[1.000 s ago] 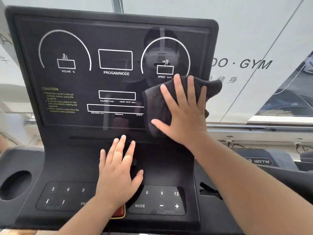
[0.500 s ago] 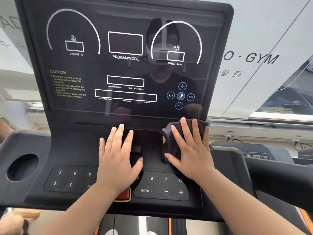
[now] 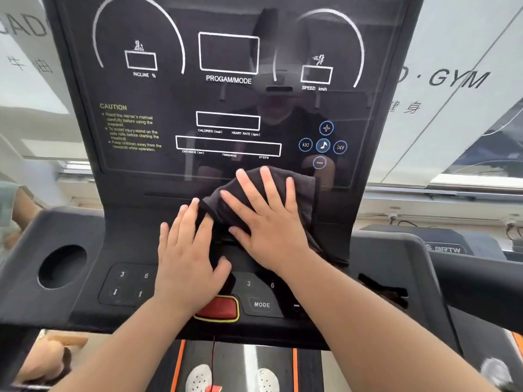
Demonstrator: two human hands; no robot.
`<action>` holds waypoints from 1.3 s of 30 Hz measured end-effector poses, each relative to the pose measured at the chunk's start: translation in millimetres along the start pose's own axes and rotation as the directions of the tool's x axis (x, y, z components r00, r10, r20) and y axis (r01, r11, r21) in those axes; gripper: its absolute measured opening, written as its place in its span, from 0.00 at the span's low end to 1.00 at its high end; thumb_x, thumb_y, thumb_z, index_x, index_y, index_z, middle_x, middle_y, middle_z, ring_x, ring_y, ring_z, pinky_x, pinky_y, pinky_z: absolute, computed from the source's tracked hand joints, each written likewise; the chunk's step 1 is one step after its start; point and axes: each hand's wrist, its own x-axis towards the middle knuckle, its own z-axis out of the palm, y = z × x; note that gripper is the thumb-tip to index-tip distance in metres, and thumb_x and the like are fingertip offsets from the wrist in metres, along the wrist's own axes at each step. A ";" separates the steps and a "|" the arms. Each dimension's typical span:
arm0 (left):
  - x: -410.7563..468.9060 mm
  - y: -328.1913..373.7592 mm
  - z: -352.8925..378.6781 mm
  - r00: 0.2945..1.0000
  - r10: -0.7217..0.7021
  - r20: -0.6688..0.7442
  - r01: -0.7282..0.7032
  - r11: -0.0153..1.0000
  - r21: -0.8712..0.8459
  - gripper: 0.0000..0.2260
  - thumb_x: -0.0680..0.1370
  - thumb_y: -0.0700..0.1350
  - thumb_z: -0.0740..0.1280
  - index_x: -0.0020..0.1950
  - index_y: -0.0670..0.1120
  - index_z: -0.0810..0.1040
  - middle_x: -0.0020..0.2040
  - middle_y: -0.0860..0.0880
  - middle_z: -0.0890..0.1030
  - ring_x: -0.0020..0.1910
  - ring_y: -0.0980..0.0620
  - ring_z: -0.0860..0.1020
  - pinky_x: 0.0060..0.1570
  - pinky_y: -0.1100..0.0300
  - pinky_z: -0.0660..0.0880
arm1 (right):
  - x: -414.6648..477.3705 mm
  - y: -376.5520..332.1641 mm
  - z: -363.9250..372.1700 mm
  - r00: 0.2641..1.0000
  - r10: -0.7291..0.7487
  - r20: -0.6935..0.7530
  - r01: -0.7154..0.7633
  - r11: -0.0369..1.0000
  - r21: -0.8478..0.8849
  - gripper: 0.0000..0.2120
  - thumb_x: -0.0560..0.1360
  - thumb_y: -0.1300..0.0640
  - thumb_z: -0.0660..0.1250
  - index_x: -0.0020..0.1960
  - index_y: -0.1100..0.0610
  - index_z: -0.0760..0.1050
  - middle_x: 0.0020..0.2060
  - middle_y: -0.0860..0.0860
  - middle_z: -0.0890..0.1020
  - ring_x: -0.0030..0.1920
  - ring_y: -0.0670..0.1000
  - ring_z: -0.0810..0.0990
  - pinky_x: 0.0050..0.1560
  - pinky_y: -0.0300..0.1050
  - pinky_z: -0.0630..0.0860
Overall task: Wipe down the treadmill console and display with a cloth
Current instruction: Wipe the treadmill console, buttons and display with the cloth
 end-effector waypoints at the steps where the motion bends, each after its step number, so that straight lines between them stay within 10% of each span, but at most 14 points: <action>1: 0.3 0.5 -1.0 1.000 0.008 -0.003 -0.008 1.000 -0.001 0.32 0.68 0.53 0.67 0.71 0.43 0.70 0.80 0.41 0.61 0.79 0.39 0.59 0.74 0.33 0.57 | -1.3 3.4 -0.7 1.000 -0.012 0.000 0.012 1.000 0.001 0.34 0.79 0.37 0.63 0.82 0.40 0.57 0.84 0.48 0.53 0.83 0.59 0.47 0.79 0.67 0.39; 17: 6.0 -5.0 -5.3 0.999 0.022 0.034 -0.021 0.999 -0.032 0.38 0.70 0.55 0.66 0.79 0.46 0.63 0.82 0.46 0.59 0.81 0.42 0.57 0.76 0.35 0.54 | -51.7 102.7 -15.4 0.984 0.179 -0.017 -0.180 0.975 -0.132 0.33 0.78 0.36 0.60 0.80 0.46 0.63 0.83 0.54 0.56 0.82 0.65 0.49 0.78 0.71 0.44; 39: 10.5 -117.8 -35.2 0.999 -0.047 0.022 0.050 0.990 -0.129 0.37 0.71 0.55 0.66 0.79 0.47 0.61 0.82 0.46 0.58 0.81 0.43 0.56 0.77 0.37 0.54 | 71.7 -50.5 2.7 0.998 0.069 -0.002 -0.068 0.982 -0.177 0.36 0.79 0.31 0.58 0.83 0.41 0.51 0.84 0.53 0.49 0.81 0.66 0.43 0.74 0.74 0.34</action>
